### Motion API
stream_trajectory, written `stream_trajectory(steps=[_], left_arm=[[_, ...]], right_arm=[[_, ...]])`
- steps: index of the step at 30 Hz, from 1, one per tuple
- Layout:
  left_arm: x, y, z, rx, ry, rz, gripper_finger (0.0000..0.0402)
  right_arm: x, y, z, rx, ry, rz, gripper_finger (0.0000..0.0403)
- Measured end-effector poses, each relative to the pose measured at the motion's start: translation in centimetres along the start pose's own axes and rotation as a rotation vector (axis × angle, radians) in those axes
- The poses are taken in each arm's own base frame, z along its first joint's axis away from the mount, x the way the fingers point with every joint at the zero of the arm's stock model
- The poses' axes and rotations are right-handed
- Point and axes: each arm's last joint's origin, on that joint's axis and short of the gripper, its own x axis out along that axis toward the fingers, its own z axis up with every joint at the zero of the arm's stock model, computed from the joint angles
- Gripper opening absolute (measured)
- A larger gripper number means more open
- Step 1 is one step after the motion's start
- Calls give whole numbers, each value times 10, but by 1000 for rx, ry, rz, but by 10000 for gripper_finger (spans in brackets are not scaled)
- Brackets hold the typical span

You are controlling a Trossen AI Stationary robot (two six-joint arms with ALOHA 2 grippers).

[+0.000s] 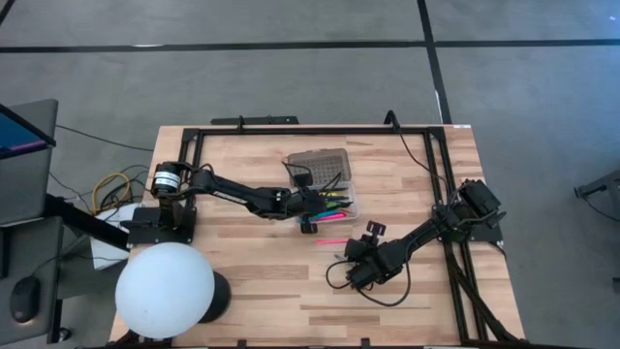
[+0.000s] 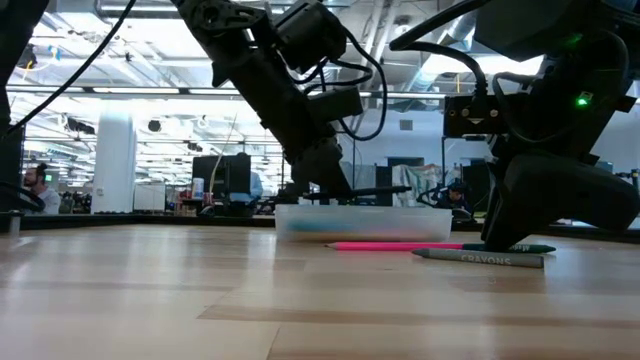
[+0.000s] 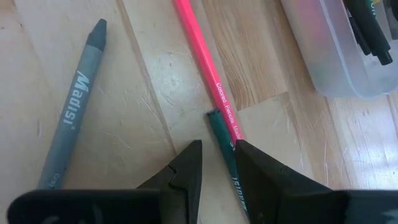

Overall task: Pick & place school supplies into a supply box
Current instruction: Put the black pen into the supply box, then put the gray crayon into the supply box

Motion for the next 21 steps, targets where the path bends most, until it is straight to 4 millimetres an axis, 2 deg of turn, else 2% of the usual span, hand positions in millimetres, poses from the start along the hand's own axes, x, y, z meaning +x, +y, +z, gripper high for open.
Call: stream_trajectory(steps=[4,13,21], left_arm=[[0,0,0,19,0,1,40],[0,1,0,19,8,34,122],[-6,-5,4,88,-14,25,131]], right_arm=[[0,0,0,1,-1,1,90],[0,0,0,1,-2,1,90],[0,0,0,-10,-2,1,90]])
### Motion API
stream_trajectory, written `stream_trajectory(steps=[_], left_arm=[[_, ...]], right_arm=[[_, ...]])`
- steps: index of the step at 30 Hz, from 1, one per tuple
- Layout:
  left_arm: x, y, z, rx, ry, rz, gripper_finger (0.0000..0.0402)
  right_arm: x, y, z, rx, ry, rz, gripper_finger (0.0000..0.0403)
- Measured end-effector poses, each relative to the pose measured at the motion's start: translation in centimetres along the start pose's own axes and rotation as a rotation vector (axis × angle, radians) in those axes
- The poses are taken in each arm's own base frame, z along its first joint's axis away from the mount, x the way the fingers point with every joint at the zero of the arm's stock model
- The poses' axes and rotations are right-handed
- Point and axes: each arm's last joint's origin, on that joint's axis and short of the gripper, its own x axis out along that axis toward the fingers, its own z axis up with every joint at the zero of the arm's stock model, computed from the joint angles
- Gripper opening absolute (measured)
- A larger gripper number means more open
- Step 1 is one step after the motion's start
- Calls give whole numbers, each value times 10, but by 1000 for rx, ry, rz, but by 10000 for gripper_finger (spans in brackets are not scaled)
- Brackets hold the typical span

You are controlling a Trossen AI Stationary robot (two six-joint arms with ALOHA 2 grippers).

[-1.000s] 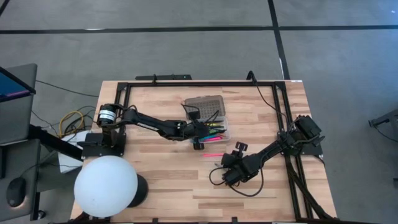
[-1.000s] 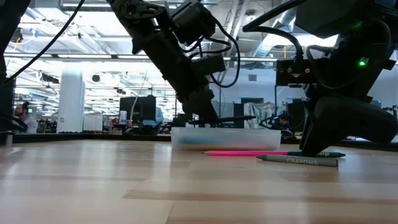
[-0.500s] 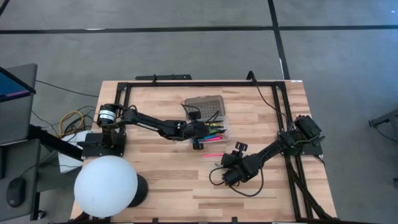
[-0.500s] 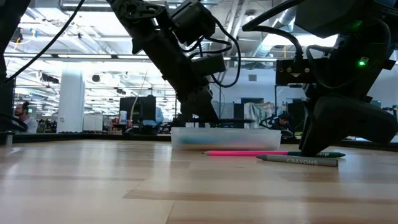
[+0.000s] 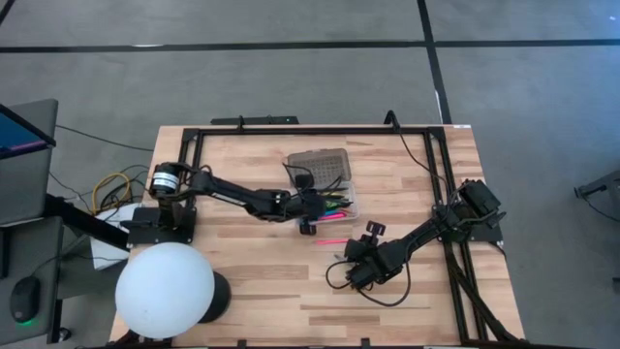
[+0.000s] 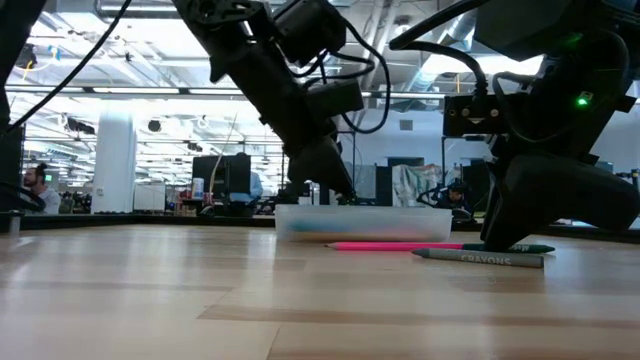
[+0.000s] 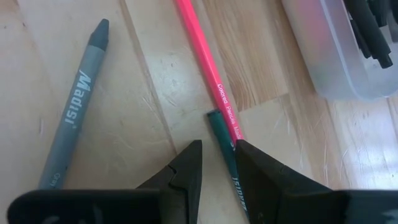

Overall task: Pick & place school supplies into a supply box
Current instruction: Put the gray crayon into the supply box

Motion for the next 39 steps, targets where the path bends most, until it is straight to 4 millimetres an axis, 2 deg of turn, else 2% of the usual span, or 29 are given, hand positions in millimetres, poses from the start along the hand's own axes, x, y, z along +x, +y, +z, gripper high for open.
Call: stream_trajectory(steps=[12,18,25,35,39], left_arm=[[-16,-21,9,180,-55,-62,109],[-17,-25,-3,192,-80,-195,99],[-51,-13,-15,117,-235,-277,84],[-98,-9,-74,-38,-634,-400,76],[-110,-10,-88,-60,-740,-448,75]], right_arm=[[0,0,0,-9,-1,0,90],[-1,1,-1,-15,-3,2,90],[-2,3,-2,-45,-10,6,90],[-2,5,0,-73,-34,19,90],[-2,4,3,-92,-75,-8,90]])
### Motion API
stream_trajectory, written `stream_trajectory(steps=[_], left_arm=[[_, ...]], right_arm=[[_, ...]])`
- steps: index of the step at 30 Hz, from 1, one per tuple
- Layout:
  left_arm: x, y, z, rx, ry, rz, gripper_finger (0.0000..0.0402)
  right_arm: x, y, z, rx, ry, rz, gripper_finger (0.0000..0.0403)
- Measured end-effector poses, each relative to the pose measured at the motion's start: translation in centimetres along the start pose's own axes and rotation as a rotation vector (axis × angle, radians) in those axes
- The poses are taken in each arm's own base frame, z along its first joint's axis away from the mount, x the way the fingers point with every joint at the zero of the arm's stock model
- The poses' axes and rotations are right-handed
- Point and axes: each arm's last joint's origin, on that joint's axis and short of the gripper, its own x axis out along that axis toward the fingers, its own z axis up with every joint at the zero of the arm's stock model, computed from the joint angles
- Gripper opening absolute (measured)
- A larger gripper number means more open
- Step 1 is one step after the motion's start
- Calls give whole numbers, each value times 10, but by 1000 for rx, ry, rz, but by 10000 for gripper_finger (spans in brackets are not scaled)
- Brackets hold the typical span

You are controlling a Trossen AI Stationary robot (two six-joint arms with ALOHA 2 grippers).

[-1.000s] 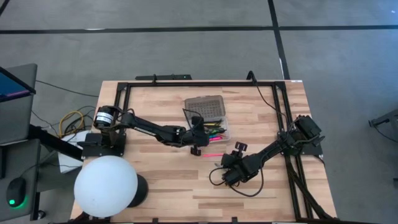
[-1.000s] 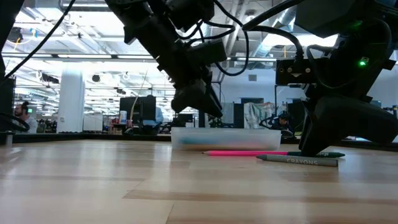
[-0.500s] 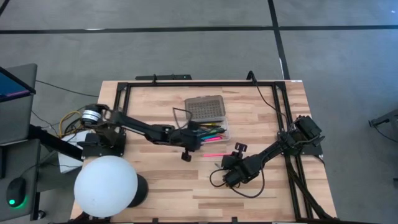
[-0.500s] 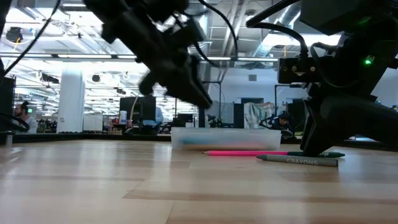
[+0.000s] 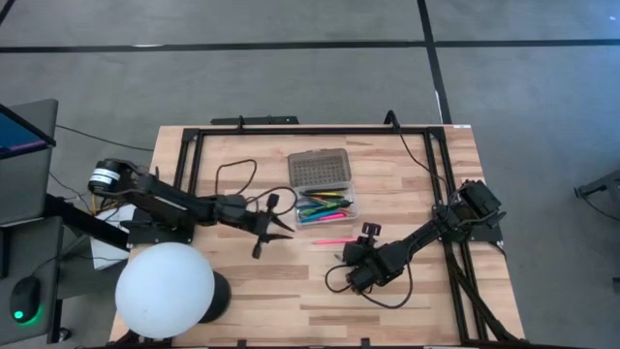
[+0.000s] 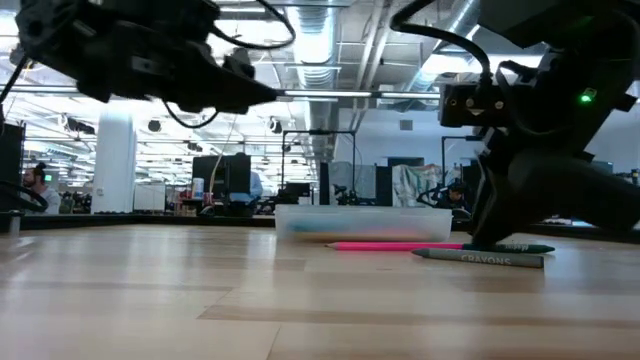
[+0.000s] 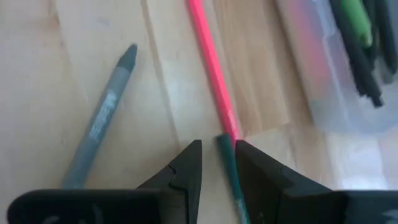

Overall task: Pick & place school supplies into a supply box
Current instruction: Put the gray crayon into the supply box

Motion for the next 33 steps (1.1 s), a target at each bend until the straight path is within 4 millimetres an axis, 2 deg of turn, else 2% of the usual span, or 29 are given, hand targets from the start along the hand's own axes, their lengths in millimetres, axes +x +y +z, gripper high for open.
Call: stream_trajectory(steps=[4,13,18,22,28,33], left_arm=[[-10,-5,4,23,-41,-9,75],[-9,-10,1,33,-28,-35,75],[-9,-13,-3,105,2,-102,75],[-9,-12,-3,99,7,-71,75],[-9,-13,-2,126,-8,-96,75],[-8,-18,-1,171,-16,-112,75]], right_arm=[[1,-1,3,-39,-40,-33,90],[3,-1,11,-107,-103,-36,90],[4,-2,13,-112,-108,-34,90],[3,-1,14,-127,-117,-28,90],[-2,9,16,-183,-180,16,90],[-10,23,19,-295,-254,111,90]])
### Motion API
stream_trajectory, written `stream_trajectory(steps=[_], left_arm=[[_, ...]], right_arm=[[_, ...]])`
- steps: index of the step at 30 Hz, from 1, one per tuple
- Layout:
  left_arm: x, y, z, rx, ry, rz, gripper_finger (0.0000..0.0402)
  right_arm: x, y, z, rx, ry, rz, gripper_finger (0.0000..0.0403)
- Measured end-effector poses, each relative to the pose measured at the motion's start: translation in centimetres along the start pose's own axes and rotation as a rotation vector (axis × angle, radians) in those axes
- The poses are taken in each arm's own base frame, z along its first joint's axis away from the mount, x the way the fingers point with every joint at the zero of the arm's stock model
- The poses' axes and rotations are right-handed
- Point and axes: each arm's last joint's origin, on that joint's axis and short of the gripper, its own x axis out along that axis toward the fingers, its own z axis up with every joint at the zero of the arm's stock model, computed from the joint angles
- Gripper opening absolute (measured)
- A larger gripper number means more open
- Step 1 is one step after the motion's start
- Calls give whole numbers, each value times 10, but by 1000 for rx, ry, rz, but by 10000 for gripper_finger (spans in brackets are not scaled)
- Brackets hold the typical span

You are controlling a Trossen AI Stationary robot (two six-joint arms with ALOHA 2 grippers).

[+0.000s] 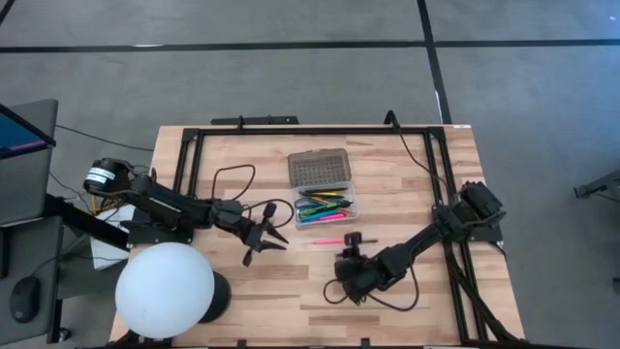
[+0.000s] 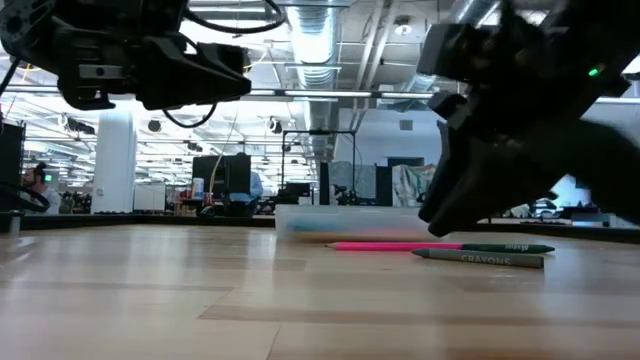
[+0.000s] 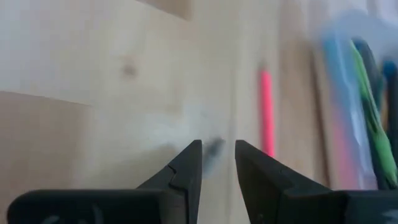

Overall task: Pick & place school supplies into a supply box
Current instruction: Put the gray crayon into the supply box

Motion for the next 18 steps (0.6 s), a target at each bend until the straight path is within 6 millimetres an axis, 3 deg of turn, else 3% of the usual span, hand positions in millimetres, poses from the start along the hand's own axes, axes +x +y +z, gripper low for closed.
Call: stream_trajectory(steps=[5,9,14,18], left_arm=[[1,-6,3,47,-12,-25,75],[1,-6,3,52,-12,-25,75],[1,-6,4,74,-14,-7,75],[1,-4,4,80,-8,36,75]], right_arm=[[-5,8,3,-58,-49,34,90],[2,9,-8,-51,-51,32,90],[5,1,-23,12,-70,25,90],[-2,-7,-20,88,-120,52,90]])
